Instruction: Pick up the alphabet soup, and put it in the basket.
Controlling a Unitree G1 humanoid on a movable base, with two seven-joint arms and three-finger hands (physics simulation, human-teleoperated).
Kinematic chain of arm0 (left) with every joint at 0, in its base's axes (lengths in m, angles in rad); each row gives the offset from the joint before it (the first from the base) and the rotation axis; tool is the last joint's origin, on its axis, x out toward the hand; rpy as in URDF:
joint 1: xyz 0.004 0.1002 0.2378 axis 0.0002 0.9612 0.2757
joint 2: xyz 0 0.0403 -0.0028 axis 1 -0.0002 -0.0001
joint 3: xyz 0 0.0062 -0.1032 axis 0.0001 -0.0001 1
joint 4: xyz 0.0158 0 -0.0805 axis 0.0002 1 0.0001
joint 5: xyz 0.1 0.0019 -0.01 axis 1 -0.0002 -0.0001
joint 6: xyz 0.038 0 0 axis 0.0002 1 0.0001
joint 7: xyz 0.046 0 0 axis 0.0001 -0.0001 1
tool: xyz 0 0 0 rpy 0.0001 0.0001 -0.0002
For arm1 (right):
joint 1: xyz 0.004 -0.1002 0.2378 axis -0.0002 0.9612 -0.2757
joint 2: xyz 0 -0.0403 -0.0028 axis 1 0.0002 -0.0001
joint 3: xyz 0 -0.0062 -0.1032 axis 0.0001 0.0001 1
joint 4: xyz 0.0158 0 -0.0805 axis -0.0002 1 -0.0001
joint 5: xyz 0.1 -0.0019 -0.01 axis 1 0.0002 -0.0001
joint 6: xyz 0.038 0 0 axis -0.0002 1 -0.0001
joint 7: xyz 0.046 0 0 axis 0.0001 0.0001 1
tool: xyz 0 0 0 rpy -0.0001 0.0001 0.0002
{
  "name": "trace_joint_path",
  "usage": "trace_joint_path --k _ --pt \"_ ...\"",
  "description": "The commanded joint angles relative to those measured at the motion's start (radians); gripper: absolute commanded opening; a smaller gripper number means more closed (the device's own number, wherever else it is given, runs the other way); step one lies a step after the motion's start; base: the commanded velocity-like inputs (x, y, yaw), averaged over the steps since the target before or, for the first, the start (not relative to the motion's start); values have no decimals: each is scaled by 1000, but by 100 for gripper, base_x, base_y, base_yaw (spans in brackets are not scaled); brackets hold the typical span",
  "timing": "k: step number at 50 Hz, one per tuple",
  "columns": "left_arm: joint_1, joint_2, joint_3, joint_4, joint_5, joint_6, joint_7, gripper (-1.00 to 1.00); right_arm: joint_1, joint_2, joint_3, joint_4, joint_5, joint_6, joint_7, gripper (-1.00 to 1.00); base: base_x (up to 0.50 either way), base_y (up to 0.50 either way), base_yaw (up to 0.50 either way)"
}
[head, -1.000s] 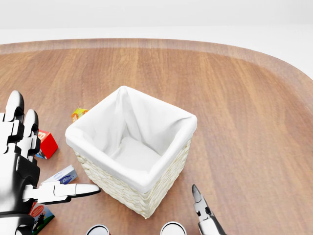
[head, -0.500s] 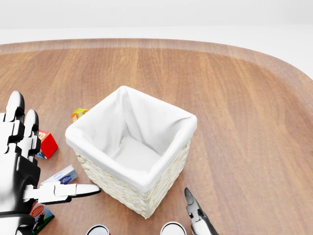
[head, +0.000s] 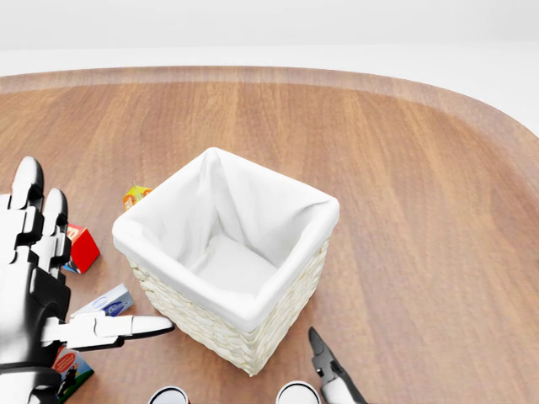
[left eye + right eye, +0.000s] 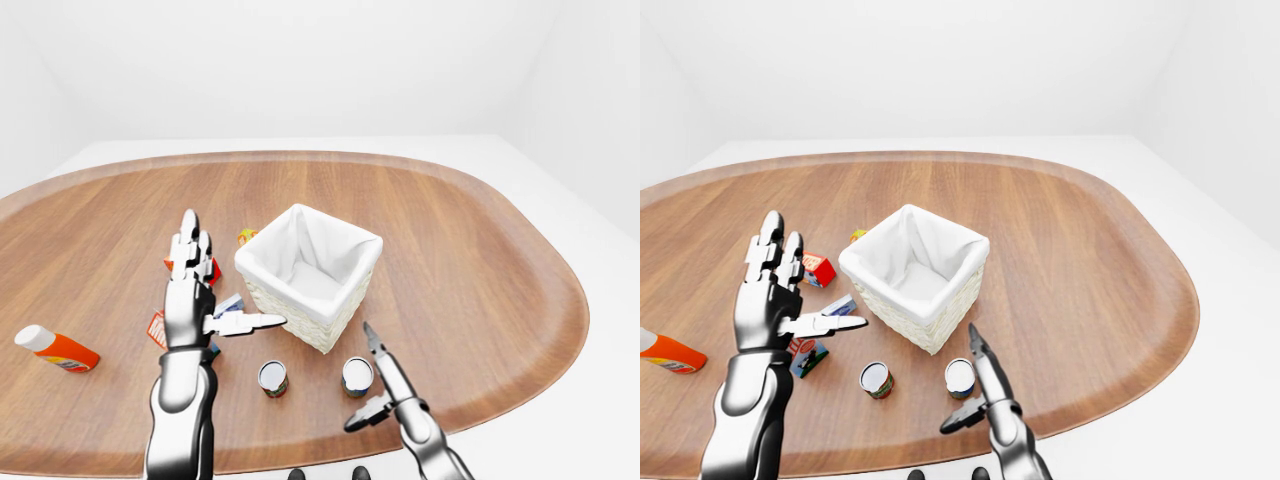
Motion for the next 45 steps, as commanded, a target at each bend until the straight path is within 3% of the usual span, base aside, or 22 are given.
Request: trace_joint_path --k 1,29,31,32,33,34,36,45 --pt "-5 1 1 6 -1 -1 1 100 -17 5 -1 31 -1 0 13 100 0 0 0" --pt "3 0 0 -2 4 -2 0 100 -18 5 0 52 -13 0 14 100 0 0 0" --pt "2 0 0 -1 5 -2 1 100 -17 5 1 50 -13 0 14 40 0 0 0" --pt "2 0 0 -1 5 -2 1 100 -16 5 1 49 -14 0 14 31 0 0 0" --pt "2 0 0 -1 5 -2 0 100 -17 5 1 50 -14 0 13 -4 0 0 0" --pt "2 0 0 -1 5 -2 1 100 -18 5 1 54 -14 0 12 -56 0 0 0" --pt "2 0 0 -1 5 -2 1 100 -18 5 1 54 -15 0 12 -100 0 0 0" --pt "0 0 1 6 4 -7 1 100 -19 5 -1 58 -12 0 12 -100 0 0 0"
